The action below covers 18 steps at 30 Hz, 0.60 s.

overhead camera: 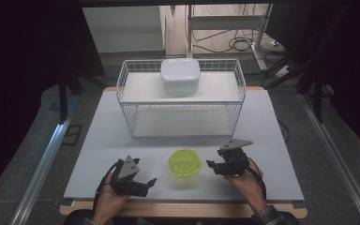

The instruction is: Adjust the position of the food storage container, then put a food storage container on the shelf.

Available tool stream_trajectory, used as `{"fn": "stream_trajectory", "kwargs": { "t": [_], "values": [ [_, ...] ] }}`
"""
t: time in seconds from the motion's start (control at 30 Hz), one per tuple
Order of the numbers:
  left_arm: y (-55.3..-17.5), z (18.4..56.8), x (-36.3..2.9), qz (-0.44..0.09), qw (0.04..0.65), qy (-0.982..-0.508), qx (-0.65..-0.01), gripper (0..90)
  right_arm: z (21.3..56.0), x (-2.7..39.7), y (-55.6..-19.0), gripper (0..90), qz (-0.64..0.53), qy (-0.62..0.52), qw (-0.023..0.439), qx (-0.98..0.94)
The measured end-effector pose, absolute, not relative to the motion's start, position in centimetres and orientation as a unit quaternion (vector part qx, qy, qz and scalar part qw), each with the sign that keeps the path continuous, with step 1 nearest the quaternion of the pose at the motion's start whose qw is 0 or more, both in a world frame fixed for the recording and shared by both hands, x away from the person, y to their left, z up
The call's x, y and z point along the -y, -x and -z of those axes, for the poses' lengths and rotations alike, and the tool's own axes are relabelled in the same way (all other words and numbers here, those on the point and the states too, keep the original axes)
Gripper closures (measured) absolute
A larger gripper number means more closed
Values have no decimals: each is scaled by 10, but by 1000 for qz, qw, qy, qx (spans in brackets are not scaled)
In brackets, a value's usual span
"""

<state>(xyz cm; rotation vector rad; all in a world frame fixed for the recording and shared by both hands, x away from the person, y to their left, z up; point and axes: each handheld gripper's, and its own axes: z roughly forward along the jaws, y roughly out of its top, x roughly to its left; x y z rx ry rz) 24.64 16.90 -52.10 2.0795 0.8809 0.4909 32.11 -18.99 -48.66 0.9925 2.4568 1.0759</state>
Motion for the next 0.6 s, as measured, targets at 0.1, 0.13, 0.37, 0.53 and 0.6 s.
{"fn": "stream_trajectory", "kwargs": {
  "t": [0.1,0.13,0.37,0.53,0.6],
  "values": [
    [-246,521,-169,-195,404,-823,-350,59,488,192,-318,246,-379,-340,135,-850],
    [-246,521,-169,-195,404,-823,-350,59,488,192,-316,217,-382,-339,133,-850],
    [-246,521,-169,-195,402,-825,-347,58,492,199,-308,77,-385,-343,126,-848],
    [-247,521,-169,-195,402,-825,-346,58,493,199,-308,18,-384,-325,141,-853],
    [-247,522,-169,-193,402,-825,-347,58,493,199,-309,10,-385,-314,146,-856]
  ]
}}
